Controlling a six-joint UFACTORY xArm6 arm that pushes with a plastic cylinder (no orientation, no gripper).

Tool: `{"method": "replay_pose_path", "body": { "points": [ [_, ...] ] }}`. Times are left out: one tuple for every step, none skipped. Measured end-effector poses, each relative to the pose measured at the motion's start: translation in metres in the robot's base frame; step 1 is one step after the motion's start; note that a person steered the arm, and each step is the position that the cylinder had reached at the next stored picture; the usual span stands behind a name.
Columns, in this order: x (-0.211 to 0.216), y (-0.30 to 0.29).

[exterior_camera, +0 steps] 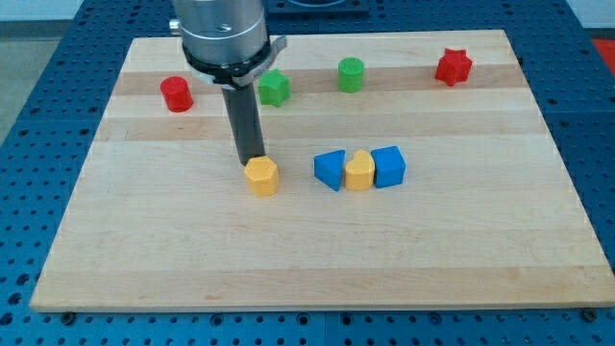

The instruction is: Keep yellow hexagon on left side of blue triangle

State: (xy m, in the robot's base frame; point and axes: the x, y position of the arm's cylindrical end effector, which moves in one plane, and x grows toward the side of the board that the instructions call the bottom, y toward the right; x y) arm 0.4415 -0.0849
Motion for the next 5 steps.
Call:
{"method": "replay_pose_path", "body": {
  "points": [
    [-0.008, -0.029],
    [-0.004, -0.071],
    [0.031, -0.072],
    [0.053, -0.060],
    [0.053, -0.038]
  ]
}}
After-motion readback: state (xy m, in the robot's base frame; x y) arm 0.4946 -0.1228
